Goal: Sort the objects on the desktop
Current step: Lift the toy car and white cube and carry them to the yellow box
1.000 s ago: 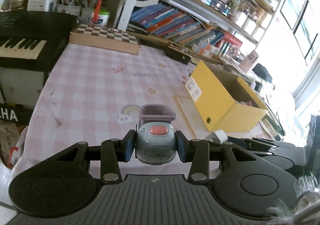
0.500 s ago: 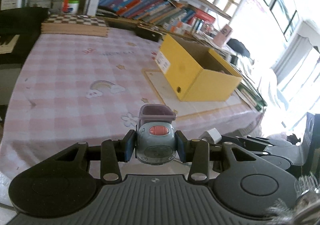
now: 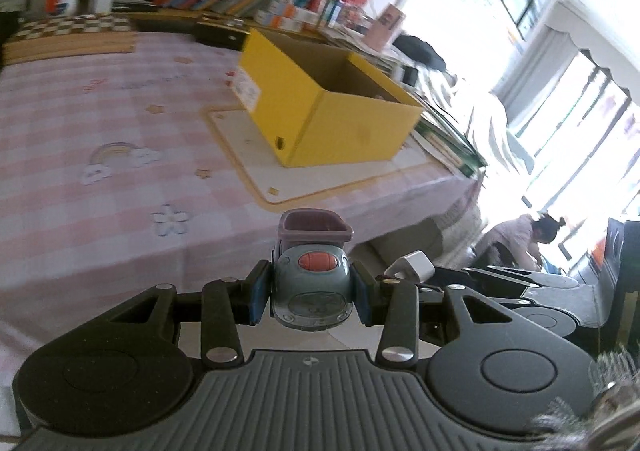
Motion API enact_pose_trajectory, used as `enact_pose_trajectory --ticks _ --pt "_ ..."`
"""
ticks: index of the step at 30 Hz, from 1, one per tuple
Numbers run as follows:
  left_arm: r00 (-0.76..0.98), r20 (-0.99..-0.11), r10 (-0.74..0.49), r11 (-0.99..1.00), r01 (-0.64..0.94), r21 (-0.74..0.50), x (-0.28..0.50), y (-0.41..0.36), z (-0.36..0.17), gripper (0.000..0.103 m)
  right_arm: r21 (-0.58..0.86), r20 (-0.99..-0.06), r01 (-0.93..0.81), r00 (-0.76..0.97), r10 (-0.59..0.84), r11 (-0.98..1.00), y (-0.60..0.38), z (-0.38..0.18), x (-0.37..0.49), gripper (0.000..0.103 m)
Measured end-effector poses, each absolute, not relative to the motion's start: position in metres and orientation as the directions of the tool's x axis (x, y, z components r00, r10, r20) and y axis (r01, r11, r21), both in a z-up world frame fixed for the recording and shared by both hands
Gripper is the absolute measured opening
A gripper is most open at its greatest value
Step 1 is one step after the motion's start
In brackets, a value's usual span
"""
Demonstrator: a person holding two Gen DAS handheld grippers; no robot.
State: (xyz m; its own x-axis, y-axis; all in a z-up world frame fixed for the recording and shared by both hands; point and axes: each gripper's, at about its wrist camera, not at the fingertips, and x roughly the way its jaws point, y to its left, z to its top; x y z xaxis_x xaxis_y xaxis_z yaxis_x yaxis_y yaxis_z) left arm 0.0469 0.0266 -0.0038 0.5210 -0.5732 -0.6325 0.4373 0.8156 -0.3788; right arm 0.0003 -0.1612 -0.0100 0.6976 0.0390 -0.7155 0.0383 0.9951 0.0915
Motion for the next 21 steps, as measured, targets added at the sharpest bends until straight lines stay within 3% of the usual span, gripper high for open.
enact_pose_trajectory --ticks 21 --pt "0.419 -0.649 -0.635 0.749 0.539 -0.385 0.071 -0.081 -0.005 0.039 0.091 -0.735 0.144 0.677 -0.032 0.985 -0.257 -0.01 0.008 0.043"
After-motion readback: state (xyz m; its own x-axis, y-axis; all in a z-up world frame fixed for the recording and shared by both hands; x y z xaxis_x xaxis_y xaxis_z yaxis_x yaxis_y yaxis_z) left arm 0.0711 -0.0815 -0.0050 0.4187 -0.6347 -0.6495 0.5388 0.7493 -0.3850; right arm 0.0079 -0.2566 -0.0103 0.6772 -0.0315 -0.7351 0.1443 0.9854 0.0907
